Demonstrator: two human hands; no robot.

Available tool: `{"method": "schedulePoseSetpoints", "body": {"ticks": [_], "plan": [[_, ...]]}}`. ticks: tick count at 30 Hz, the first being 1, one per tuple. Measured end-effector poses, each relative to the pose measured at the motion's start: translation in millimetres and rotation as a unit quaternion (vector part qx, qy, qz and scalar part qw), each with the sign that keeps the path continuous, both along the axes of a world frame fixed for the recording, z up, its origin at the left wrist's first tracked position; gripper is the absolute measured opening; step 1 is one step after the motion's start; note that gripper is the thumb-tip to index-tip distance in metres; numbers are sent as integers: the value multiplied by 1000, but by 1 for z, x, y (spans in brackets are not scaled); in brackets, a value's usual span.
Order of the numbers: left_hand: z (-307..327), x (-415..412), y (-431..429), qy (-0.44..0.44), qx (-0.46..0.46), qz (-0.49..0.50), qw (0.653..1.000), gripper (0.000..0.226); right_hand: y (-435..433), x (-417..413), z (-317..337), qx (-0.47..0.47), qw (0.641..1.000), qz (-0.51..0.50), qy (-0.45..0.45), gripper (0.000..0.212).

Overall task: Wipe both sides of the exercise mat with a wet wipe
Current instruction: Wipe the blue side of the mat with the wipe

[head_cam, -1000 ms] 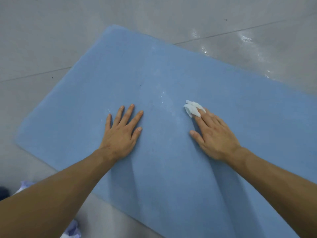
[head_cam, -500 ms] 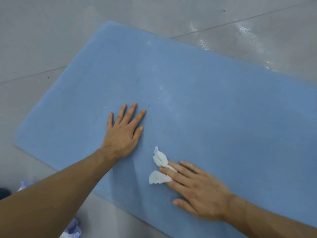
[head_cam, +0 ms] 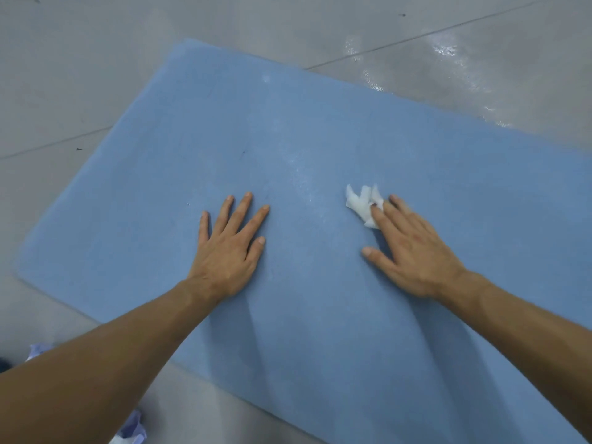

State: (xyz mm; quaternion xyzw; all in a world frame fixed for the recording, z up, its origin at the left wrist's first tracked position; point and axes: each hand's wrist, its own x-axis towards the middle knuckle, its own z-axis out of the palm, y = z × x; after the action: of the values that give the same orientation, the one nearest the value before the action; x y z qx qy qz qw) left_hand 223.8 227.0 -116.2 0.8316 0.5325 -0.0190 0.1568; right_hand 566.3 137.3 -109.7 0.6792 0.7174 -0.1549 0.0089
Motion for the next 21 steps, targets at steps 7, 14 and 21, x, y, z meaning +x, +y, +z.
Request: {"method": "schedulePoseSetpoints", "body": {"ticks": [7,14,21], "plan": [[-1,4,-2,0,0,-9,1000,64,-51,-51,3,45,982,175,58,70],[-4,5,-5,9,15,-24,1000,64,-99,-84,2,90,944,316,3,58],[-4,6,-8,7,25,-32,999,63,-35,-49,-5,97,989,99,-51,68]]}}
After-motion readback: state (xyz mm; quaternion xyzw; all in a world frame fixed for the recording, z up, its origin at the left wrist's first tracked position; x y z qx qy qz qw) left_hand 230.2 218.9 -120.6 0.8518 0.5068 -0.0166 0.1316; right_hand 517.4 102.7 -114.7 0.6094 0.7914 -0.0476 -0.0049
